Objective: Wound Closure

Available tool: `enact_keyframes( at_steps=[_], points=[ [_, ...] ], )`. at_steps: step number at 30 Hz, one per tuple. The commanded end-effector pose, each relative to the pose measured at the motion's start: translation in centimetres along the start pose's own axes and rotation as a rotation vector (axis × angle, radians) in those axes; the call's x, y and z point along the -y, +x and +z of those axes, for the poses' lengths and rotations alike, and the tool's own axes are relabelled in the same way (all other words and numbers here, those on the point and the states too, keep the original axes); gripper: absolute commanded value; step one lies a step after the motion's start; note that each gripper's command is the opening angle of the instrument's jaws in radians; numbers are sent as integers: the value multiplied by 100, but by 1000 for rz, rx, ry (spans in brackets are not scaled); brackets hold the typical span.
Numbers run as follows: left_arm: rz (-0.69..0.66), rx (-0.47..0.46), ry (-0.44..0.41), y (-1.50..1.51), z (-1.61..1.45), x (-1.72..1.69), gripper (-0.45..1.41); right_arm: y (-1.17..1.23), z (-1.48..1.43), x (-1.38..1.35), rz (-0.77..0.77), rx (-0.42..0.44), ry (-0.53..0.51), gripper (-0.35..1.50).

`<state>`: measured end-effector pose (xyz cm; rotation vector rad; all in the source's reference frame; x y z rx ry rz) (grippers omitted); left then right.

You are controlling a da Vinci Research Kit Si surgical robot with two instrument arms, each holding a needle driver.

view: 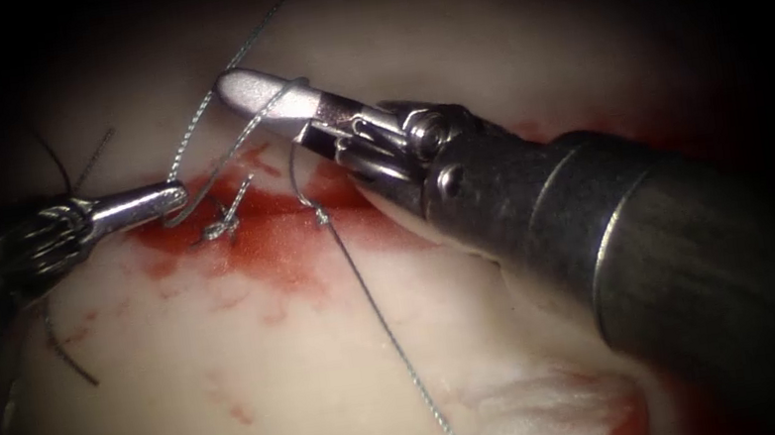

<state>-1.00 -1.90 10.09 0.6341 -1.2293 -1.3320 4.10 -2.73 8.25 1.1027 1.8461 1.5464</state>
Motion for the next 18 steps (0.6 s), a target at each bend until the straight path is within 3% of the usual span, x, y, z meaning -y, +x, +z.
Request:
enact_keyframes(
  at_steps=[1,13,18],
  points=[
    [7,-5,-12,-8,8,0,-45,2,18,3,5,-6,20,-35],
    [-30,-128,45,32,38,14,-45,-8,31,2,12,-39,101,-35],
    [-27,-131,47,28,41,15,-45,-10,29,2,12,-19,143,-35]
  ],
)
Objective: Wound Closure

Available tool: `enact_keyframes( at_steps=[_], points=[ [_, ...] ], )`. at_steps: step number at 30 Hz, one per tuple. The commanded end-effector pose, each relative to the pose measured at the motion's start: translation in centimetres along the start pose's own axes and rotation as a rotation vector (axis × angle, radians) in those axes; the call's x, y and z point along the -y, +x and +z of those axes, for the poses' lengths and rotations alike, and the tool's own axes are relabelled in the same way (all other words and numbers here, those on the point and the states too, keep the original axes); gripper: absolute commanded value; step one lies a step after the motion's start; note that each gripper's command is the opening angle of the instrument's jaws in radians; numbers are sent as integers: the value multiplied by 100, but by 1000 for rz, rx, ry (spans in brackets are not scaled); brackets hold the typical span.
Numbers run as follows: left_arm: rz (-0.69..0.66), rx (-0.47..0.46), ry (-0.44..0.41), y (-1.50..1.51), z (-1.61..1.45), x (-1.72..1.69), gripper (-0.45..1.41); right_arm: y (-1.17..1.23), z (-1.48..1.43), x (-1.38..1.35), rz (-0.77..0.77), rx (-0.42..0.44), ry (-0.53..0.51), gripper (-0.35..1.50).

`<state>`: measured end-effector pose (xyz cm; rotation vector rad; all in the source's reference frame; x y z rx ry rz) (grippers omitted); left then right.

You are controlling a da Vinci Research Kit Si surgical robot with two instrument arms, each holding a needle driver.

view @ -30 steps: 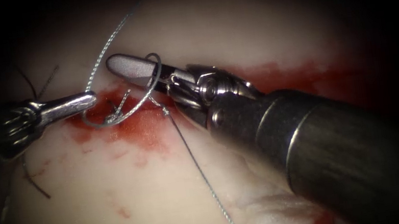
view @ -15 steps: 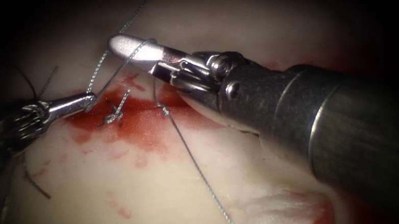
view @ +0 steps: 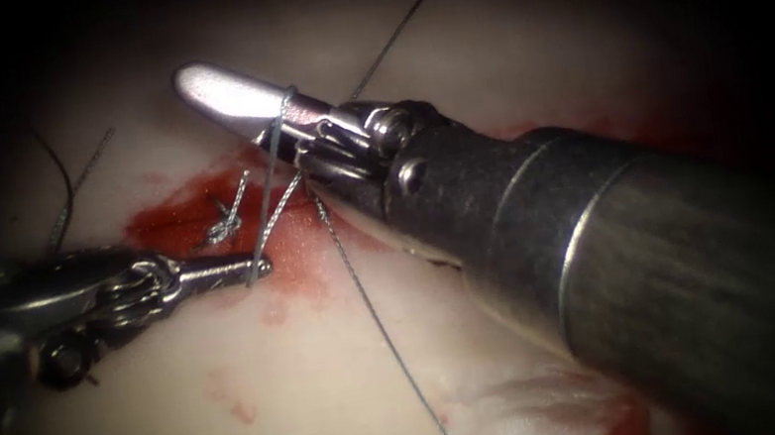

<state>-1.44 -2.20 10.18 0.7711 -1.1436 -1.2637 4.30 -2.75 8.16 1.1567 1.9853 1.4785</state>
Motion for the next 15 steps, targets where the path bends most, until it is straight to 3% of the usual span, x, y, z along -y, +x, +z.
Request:
enact_keyframes(
  at_steps=[1,5,10,15],
  points=[
    [5,13,-7,-14,5,0,-45,4,11,-2,1,27,31,-35],
    [7,12,-33,-24,1,-10,-45,5,9,7,52,160,33,-35],
    [14,27,-60,-43,-1,-20,-45,5,-2,18,127,390,-3,-35],
    [104,86,-33,-63,-1,-17,-45,10,-14,20,37,643,-74,-35]
  ],
)
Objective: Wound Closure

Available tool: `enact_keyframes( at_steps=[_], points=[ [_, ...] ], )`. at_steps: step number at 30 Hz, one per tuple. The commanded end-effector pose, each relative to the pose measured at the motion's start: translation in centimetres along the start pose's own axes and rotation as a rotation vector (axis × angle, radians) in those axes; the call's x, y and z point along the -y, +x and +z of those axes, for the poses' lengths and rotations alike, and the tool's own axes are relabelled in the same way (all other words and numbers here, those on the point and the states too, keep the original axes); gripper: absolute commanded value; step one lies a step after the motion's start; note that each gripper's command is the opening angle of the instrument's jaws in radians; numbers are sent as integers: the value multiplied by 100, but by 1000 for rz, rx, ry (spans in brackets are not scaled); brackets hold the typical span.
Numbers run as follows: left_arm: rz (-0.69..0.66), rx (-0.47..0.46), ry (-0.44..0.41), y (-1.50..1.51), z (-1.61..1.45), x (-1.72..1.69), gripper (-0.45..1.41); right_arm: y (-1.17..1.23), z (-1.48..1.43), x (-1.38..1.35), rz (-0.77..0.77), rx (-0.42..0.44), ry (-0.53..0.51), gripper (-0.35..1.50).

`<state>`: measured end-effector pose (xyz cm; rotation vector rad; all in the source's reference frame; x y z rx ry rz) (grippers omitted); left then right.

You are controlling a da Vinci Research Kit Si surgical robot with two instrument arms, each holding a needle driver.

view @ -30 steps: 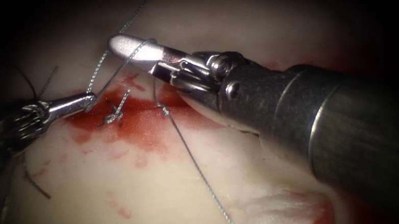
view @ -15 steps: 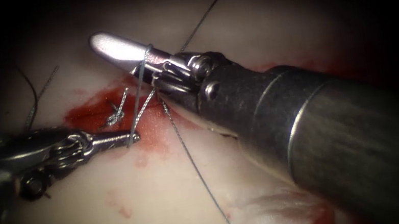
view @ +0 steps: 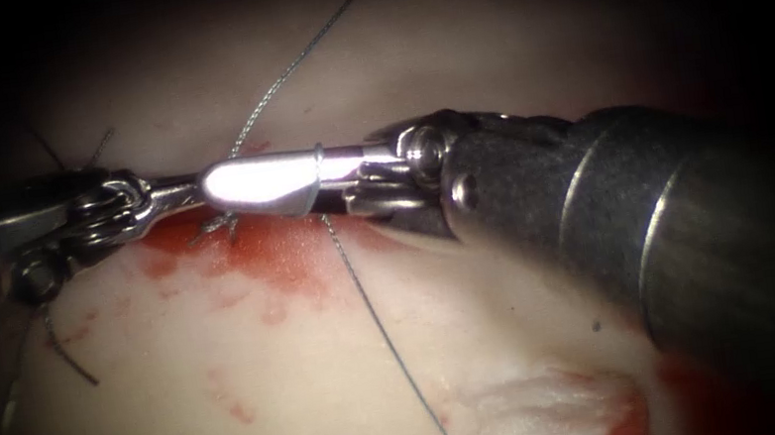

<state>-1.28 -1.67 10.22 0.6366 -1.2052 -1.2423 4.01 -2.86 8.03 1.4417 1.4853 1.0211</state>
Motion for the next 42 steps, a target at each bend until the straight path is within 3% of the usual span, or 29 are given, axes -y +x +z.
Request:
enact_keyframes(
  at_steps=[1,6,9,11,12,14,26,33,42],
  points=[
    [36,28,13,-14,8,2,-45,8,4,-2,-41,99,-81,-35],
    [129,114,41,-22,19,3,-45,5,3,-4,-97,312,-156,-35],
    [156,184,78,-25,26,9,-45,-4,3,-9,-78,500,-239,-35],
    [150,205,107,-28,28,14,-45,-13,4,-10,-63,645,-332,-35],
    [149,231,131,-33,28,22,-45,-22,5,-10,-61,773,-453,-35],
    [133,251,169,-42,25,36,-45,-30,2,-12,-103,853,-559,-35],
    [148,191,233,-19,28,59,-45,-39,-25,-9,-113,1014,-802,-35],
    [156,142,231,-8,29,63,-45,-37,-30,1,-79,1111,-846,-35],
    [161,118,226,-4,30,61,-45,-30,-24,21,-47,1112,-837,-35]
  ],
)
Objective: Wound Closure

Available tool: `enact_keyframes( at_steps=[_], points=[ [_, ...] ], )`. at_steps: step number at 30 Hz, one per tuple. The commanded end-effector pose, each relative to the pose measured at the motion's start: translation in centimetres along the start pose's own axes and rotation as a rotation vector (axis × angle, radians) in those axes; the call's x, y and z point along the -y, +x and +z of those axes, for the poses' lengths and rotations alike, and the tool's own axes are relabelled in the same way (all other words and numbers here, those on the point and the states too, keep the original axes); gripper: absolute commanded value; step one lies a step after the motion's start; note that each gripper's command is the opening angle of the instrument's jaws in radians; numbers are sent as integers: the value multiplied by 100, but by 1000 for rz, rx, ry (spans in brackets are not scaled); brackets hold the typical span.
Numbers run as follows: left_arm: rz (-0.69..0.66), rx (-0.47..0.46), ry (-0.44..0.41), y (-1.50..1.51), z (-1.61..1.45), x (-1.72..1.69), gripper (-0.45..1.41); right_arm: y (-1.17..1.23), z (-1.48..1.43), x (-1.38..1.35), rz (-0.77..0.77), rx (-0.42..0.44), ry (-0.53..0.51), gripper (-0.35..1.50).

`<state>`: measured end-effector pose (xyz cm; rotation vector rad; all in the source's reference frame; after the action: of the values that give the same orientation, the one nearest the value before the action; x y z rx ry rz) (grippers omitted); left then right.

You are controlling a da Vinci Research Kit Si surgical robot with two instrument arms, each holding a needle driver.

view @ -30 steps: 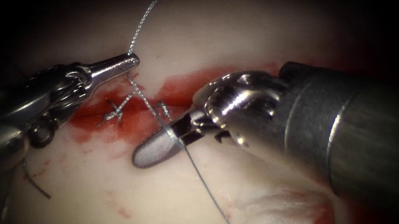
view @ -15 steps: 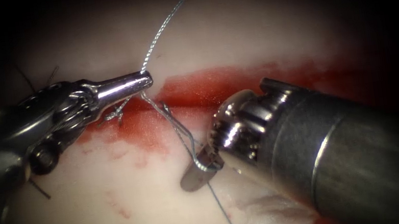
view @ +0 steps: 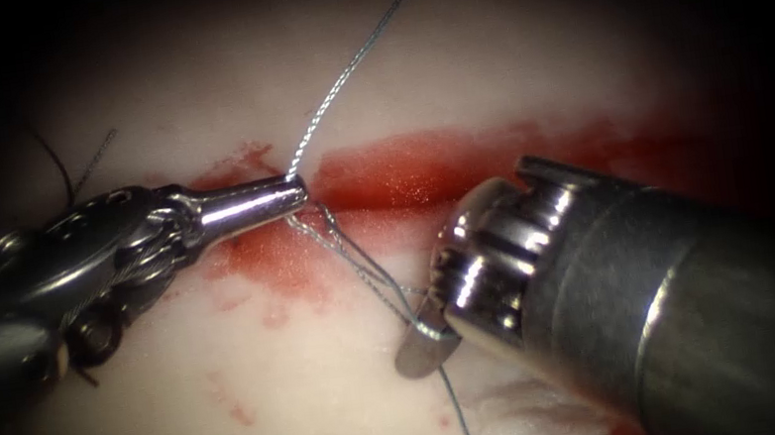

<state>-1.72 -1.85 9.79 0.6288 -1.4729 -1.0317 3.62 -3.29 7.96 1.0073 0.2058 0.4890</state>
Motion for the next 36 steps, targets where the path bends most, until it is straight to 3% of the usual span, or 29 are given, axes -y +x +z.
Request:
enact_keyframes(
  at_steps=[1,17,26,29,36],
  points=[
    [5,3,1,-10,8,-2,-45,14,-8,2,10,-12,-1,-35],
    [6,-15,4,-6,13,-1,-45,4,-5,3,45,14,-26,-35],
    [5,-25,8,-5,17,1,-45,1,1,0,55,31,-72,-11],
    [5,-26,10,-4,18,1,-45,-1,2,-1,53,32,-74,-20],
    [4,-32,13,-4,19,2,-45,-3,10,-2,51,45,-85,-15]
  ],
)
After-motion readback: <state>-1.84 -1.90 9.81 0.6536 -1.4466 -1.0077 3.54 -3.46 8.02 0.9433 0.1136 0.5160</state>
